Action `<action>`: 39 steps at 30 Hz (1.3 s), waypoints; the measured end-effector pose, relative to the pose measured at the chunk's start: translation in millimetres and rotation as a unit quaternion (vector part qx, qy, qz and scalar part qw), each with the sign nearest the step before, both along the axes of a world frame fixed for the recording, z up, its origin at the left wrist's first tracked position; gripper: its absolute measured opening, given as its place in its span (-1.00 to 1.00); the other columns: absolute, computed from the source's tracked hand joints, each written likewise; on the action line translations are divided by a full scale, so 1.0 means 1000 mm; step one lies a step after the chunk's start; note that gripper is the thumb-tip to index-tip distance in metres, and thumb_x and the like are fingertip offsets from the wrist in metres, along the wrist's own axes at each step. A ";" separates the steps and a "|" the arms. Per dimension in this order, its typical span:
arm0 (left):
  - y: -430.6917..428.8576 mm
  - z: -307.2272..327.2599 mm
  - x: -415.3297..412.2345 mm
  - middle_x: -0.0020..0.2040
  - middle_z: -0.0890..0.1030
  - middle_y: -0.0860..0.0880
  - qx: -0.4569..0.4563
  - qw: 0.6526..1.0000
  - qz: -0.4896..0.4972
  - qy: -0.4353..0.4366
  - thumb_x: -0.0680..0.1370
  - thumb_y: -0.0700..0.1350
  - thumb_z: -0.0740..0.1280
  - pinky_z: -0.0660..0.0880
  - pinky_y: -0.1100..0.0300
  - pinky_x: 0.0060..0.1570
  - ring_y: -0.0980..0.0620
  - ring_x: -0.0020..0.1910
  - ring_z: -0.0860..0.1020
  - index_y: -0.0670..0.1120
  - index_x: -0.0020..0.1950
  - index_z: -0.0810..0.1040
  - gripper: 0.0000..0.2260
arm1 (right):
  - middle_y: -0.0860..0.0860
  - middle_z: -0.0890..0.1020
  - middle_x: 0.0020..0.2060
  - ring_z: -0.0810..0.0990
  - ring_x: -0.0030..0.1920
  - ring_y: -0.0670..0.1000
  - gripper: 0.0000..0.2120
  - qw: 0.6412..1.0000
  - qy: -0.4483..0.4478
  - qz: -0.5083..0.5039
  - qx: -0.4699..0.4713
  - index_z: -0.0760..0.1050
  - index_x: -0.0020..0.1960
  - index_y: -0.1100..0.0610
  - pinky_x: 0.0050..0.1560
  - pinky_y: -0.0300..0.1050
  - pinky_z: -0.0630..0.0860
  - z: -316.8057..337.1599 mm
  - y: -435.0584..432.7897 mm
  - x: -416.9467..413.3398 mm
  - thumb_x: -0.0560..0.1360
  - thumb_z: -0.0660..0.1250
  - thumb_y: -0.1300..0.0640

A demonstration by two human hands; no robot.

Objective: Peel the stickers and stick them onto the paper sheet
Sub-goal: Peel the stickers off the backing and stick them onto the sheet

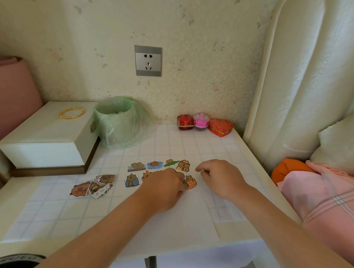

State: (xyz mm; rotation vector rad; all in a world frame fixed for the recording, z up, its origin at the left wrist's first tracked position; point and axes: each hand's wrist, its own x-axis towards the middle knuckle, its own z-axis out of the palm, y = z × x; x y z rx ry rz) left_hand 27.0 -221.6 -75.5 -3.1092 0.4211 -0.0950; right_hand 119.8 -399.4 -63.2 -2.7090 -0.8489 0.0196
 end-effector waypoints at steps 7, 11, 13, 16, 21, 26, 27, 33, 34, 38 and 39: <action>-0.003 0.002 -0.014 0.20 0.47 0.08 0.006 1.000 -0.002 0.005 0.68 0.00 0.06 0.21 0.21 -0.25 0.01 0.24 0.39 0.04 0.28 0.54 -0.69 | -0.04 0.50 -0.01 0.57 -0.08 0.08 -0.64 0.987 -0.061 0.103 -0.105 0.63 0.19 -0.13 -0.22 -0.10 0.45 -0.011 -0.002 -0.021 0.58 0.12 0.11; -0.005 -0.001 -0.017 0.34 0.42 0.05 0.003 1.000 0.020 0.017 0.69 0.01 0.06 0.40 0.13 -0.04 -0.03 0.28 0.36 0.03 0.34 0.52 -0.67 | -0.02 0.51 0.05 0.57 -0.07 0.10 -0.66 0.978 -0.098 0.122 -0.135 0.62 0.21 -0.06 -0.22 -0.10 0.45 -0.012 -0.005 -0.026 0.60 0.11 0.08; -0.008 -0.001 -0.019 0.35 0.41 0.01 0.013 1.000 0.027 0.011 0.69 0.00 0.05 0.32 0.16 -0.09 -0.04 0.29 0.35 0.00 0.36 0.50 -0.66 | -0.02 0.52 0.07 0.57 -0.07 0.11 -0.67 0.973 -0.111 0.129 -0.155 0.63 0.16 -0.01 -0.22 -0.09 0.43 -0.010 -0.007 -0.027 0.61 0.11 0.08; -0.009 -0.002 -0.021 0.32 0.41 -0.02 0.013 1.000 0.028 0.003 0.70 0.00 0.05 0.27 0.15 -0.12 -0.04 0.27 0.36 -0.02 0.36 0.50 -0.66 | -0.04 0.51 0.13 0.56 -0.03 0.11 -0.68 0.969 -0.124 0.131 -0.166 0.62 0.16 0.01 -0.23 -0.09 0.38 -0.010 -0.008 -0.030 0.61 0.11 0.09; 0.004 -0.007 -0.024 0.13 0.53 0.06 -0.119 0.992 0.046 -0.008 0.64 -0.07 0.19 0.49 0.06 -0.02 0.03 0.10 0.47 -0.07 0.05 0.67 -0.74 | -0.03 0.56 0.19 0.57 -0.01 0.11 -0.70 0.972 -0.115 0.127 -0.158 0.54 0.21 0.09 -0.24 -0.09 0.33 -0.021 -0.004 -0.027 0.54 0.16 0.17; 0.012 -0.014 -0.021 0.18 0.56 0.07 -0.179 0.981 0.078 -0.006 0.62 -0.03 0.20 0.46 0.15 0.12 0.05 0.16 0.51 0.05 0.26 0.58 -0.73 | -0.07 0.59 0.12 0.59 -0.12 0.08 -0.73 0.981 -0.099 0.121 -0.116 0.60 0.11 0.06 -0.26 -0.13 0.38 -0.019 -0.003 -0.023 0.53 0.17 0.15; 0.011 -0.016 -0.022 0.25 0.52 0.08 -0.165 0.984 0.066 -0.004 0.61 0.05 0.17 0.45 0.11 0.14 0.04 0.21 0.48 0.10 0.36 0.50 -0.66 | -0.06 0.57 0.11 0.58 -0.13 0.07 -0.74 0.983 -0.096 0.116 -0.104 0.59 0.10 0.06 -0.26 -0.13 0.38 -0.018 -0.003 -0.024 0.54 0.17 0.14; 0.001 -0.024 -0.025 0.07 0.53 0.06 0.003 0.998 0.038 -0.051 0.54 0.30 0.06 0.54 0.03 -0.15 0.02 -0.02 0.57 0.28 0.28 0.55 -0.58 | -0.02 0.48 0.18 0.59 -0.06 0.14 -0.57 0.991 -0.056 0.100 -0.072 0.41 0.43 -0.03 -0.15 -0.02 0.53 -0.016 -0.003 -0.022 0.58 0.17 0.18; 0.000 -0.023 -0.026 0.06 0.53 0.05 0.006 0.998 0.040 -0.054 0.54 0.30 0.06 0.54 0.03 -0.15 0.02 -0.02 0.57 0.28 0.27 0.56 -0.58 | -0.02 0.46 0.20 0.59 -0.05 0.14 -0.56 0.989 -0.059 0.105 -0.088 0.40 0.45 -0.03 -0.17 -0.04 0.50 -0.017 -0.003 -0.021 0.59 0.16 0.18; -0.003 -0.018 -0.026 0.38 0.33 0.03 -0.032 0.997 0.061 0.026 0.50 0.39 -0.15 0.28 -0.09 0.29 -0.03 0.36 0.32 0.29 0.48 0.33 -0.38 | -0.01 0.43 0.16 0.55 -0.10 0.10 -0.58 0.985 -0.073 0.105 -0.120 0.42 0.42 -0.03 -0.25 -0.08 0.37 -0.018 0.003 -0.019 0.58 0.15 0.19; -0.003 -0.014 -0.025 0.41 0.28 0.06 -0.043 0.996 0.073 0.042 0.52 0.39 -0.11 0.23 -0.07 0.35 -0.01 0.39 0.26 0.28 0.48 0.32 -0.42 | -0.01 0.43 0.13 0.53 -0.13 0.10 -0.59 0.985 -0.074 0.102 -0.121 0.43 0.40 -0.02 -0.26 -0.07 0.37 -0.018 0.004 -0.018 0.58 0.16 0.19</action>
